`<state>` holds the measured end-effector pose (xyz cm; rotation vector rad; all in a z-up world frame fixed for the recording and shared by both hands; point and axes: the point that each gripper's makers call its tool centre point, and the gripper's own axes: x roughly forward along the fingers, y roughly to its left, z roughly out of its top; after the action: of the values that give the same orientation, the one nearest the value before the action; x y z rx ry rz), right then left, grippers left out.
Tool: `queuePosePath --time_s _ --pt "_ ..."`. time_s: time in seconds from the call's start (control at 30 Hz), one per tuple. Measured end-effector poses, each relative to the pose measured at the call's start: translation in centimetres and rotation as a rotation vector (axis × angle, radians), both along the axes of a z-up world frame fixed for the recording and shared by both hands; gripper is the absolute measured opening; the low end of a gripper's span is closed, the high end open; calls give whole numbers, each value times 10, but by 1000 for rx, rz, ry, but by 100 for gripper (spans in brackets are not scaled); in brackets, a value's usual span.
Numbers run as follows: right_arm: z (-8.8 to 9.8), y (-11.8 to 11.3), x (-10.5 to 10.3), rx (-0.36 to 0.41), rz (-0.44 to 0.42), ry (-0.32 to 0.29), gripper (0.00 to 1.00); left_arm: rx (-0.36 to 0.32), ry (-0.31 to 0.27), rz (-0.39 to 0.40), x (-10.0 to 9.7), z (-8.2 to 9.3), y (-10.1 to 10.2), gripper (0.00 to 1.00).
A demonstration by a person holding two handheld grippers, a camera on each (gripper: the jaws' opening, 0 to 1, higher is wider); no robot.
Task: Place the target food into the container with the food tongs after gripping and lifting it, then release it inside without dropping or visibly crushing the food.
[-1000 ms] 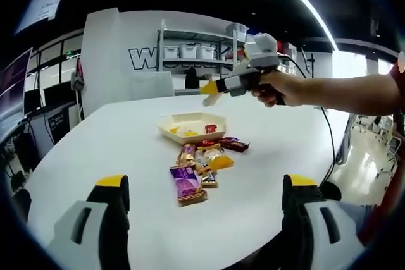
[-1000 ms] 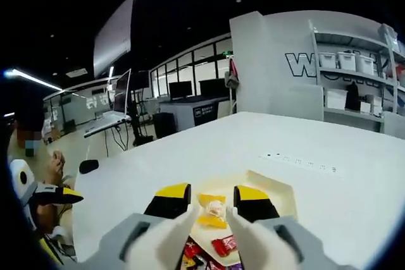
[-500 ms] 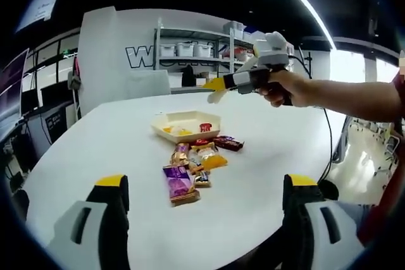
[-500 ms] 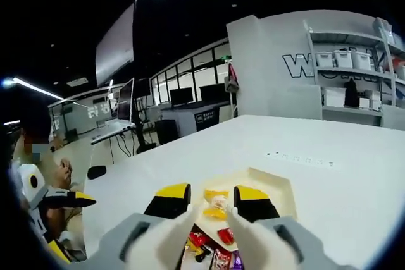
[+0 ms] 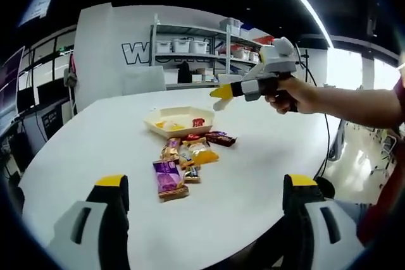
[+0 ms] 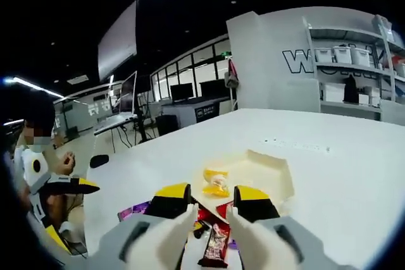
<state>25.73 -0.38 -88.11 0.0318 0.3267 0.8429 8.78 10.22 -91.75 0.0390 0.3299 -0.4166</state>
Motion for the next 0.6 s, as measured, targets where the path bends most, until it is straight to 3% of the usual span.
queuePosePath --time_s 0.23,0.5,0.53,0.6 --pt "-21 -3 -9 -15 -1 27 22 -10 -8 2 -1 2 0 99" --pt "-50 -4 -10 -86 -9 62 22 -4 -16 3 -2 5 1 99" --pt "-57 -3 -13 -136 7 53 22 -2 -15 3 -2 5 2 99" --pt "-58 -1 -13 -155 8 24 22 -1 -10 7 -3 4 3 99"
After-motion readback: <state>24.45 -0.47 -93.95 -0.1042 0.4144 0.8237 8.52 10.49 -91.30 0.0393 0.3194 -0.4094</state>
